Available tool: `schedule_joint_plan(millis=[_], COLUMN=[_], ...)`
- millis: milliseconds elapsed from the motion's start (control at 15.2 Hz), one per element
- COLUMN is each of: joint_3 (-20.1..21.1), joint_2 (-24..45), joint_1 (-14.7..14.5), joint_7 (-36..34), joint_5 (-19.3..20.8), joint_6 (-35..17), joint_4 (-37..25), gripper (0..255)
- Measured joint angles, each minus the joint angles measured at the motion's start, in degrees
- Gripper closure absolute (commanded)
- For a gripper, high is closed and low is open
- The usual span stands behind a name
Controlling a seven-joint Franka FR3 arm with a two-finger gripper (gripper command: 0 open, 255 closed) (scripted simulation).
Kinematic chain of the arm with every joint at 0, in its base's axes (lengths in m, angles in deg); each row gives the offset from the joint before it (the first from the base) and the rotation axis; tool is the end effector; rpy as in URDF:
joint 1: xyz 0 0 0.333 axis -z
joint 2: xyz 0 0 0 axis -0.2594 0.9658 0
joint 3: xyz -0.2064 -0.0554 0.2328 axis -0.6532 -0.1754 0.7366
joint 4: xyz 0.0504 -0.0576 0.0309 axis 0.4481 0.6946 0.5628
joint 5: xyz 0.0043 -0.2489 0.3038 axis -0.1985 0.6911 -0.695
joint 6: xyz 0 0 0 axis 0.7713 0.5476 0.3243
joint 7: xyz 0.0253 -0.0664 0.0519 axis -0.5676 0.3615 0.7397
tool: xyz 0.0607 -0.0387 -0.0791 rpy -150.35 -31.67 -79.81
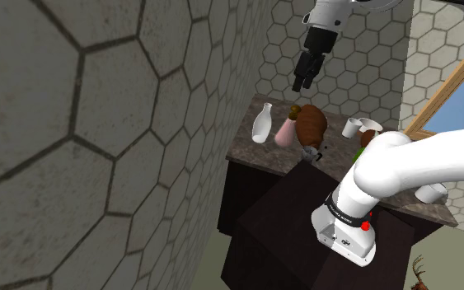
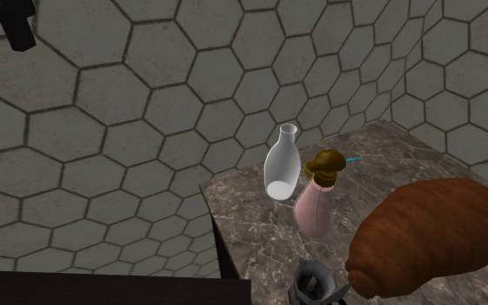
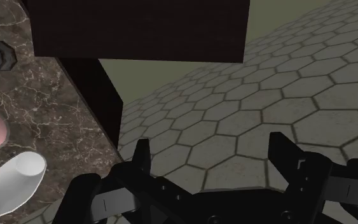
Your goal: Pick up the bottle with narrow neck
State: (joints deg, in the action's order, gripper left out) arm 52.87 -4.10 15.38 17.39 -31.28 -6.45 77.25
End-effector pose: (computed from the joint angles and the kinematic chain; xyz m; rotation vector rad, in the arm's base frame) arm 0.2944 -0.0121 0.5799 -2.9764 -0.1279 0.0484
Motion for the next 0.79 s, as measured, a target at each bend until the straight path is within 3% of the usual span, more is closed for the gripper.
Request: schedule_joint_plan(millis=[264,792], joint_3=[-1.3,-7.3], joint_2=[1.76,11.68], joint_1=[0.51,2.53], joint_7=[1.89,9.88], joint_5=[1.31,5.89], joint_6=[-2.92,-16.03], joint_4=[1.04,3.52], gripper=[0,0])
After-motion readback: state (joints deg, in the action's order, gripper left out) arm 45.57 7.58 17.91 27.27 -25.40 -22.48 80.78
